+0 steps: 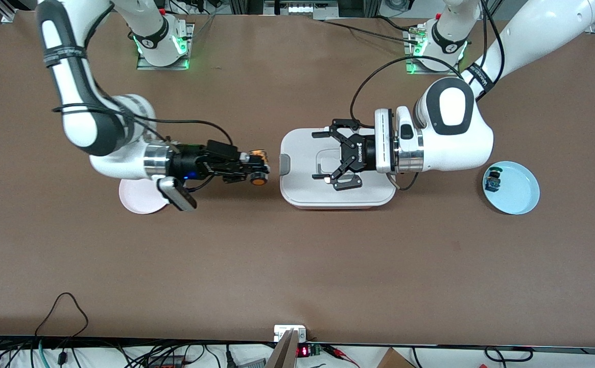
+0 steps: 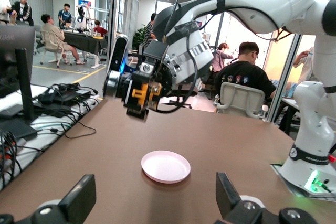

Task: Transfer orange switch to right arm and place
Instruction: 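Carry the switch with the right gripper toward the white plate while the left gripper withdraws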

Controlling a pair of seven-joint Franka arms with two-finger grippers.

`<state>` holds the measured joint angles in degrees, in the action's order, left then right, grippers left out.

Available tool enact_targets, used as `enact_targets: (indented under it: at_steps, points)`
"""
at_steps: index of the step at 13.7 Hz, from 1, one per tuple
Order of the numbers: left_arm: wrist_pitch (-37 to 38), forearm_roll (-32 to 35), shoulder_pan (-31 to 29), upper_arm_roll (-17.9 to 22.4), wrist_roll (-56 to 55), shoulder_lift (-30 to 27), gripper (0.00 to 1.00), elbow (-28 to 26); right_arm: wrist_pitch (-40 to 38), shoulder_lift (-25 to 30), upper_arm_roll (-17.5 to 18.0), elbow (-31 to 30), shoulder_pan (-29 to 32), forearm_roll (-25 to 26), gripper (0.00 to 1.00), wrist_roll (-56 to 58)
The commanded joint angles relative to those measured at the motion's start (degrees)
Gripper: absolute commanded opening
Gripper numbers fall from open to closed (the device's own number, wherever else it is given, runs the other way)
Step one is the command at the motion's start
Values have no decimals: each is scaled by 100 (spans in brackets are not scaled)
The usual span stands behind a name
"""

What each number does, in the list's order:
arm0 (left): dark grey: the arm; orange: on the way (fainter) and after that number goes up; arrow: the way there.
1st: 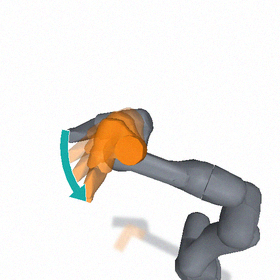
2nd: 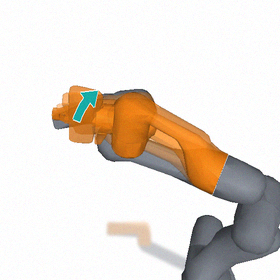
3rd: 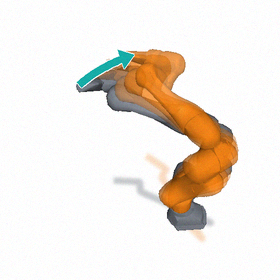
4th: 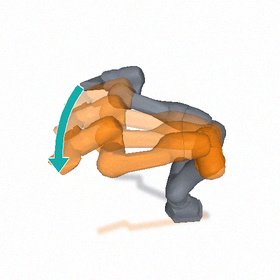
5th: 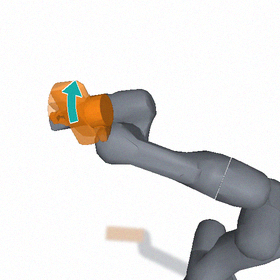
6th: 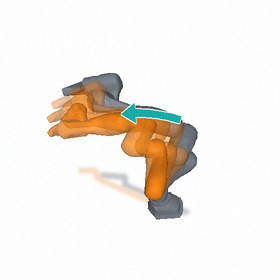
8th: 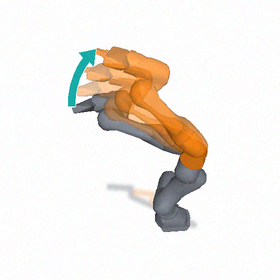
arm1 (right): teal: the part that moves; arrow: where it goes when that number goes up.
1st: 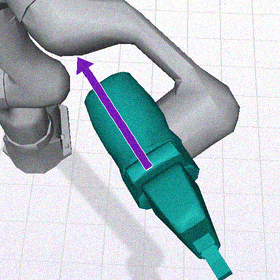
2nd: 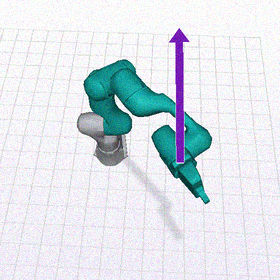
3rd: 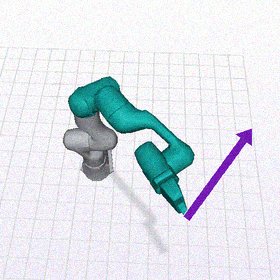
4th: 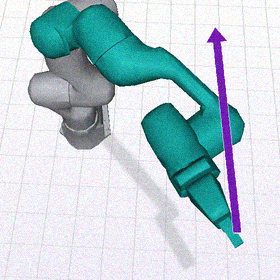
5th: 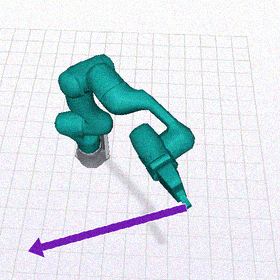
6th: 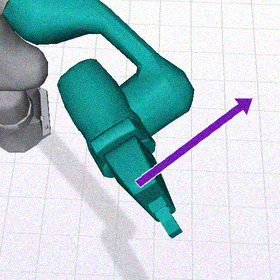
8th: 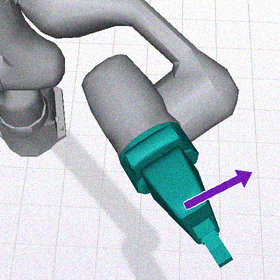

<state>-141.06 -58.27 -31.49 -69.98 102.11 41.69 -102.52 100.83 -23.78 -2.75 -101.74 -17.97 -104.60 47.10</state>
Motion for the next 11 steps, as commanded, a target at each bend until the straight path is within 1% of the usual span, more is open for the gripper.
enact_targets:
  at_steps: [1, 4, 6, 7, 8, 9, 11]
  points:
    - [210, -70, 37, 194, -401, -178, 100, -31, -510, -127, 64, 268, 530, 937, 0, -331]
    - [281, 17, 327, 467, -736, -311, 100, -14, -520, -118, 64, 602, 1048, 2518, 0, -701]
    - [333, 481, 293, 485, -1165, -311, 100, 30, -546, -13, 55, 778, 1330, 3652, 0, -1016]
    - [604, 753, 267, 502, -1454, -311, 100, 82, -555, 40, 55, 857, 1418, 4205, 0, -1236]
    - [893, 1165, 249, 642, -1832, -311, 100, 231, -555, 66, 47, 1023, 1445, 4881, 0, -1395]
    - [1218, 1543, 214, 687, -2192, -311, 100, 363, -547, 101, 12, 1181, 1454, 5479, 0, -1509]
    - [1869, 2246, 56, 687, -2913, -320, 100, 601, -547, 268, -41, 1288, 1437, 6561, 0, -1834]
